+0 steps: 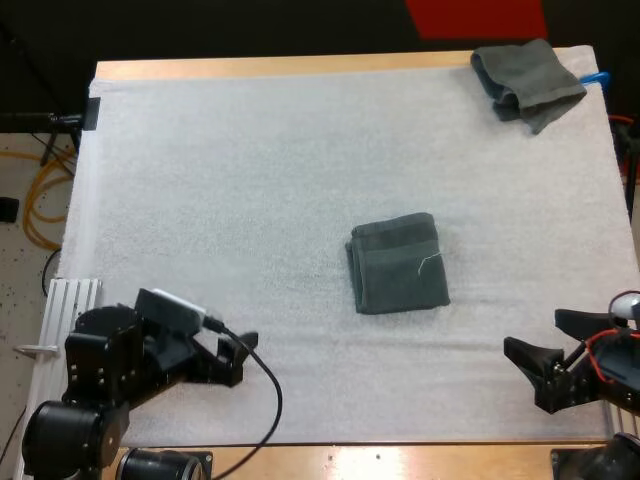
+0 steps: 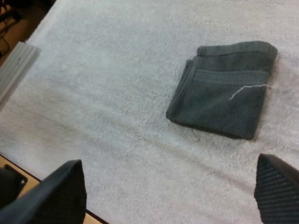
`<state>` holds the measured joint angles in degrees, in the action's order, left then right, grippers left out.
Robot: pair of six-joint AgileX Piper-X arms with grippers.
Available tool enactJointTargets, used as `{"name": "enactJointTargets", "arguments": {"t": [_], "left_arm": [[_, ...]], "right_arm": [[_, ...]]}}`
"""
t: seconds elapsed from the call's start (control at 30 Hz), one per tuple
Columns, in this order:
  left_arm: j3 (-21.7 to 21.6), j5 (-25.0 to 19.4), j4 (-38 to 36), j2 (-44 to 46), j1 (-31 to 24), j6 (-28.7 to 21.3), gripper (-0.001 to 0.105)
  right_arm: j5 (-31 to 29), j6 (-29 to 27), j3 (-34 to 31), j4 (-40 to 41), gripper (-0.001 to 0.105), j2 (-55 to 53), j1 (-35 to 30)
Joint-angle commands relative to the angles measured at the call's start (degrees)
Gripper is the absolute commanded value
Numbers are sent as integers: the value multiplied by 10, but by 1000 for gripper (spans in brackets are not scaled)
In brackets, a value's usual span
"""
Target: Pick towel from pile fold and stack
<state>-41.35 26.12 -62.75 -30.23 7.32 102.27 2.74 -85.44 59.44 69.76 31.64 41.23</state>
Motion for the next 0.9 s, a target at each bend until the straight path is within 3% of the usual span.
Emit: {"name": "enactJointTargets", "arguments": {"t": [0.0,0.27,0.63,0.87], "left_arm": [[-3,8,34,-9,0,24,76],[-3,30,143,-123,24,94,76],[-6,5,391,-396,166,212,83],[-60,10,425,-561,196,249,83]], "right_arm": [[-4,-10,2,4,72,5,1],[-4,-10,2,-5,72,7,1],[-4,-5,2,-5,72,7,1],[1,-4,2,-5,72,7,1]]}}
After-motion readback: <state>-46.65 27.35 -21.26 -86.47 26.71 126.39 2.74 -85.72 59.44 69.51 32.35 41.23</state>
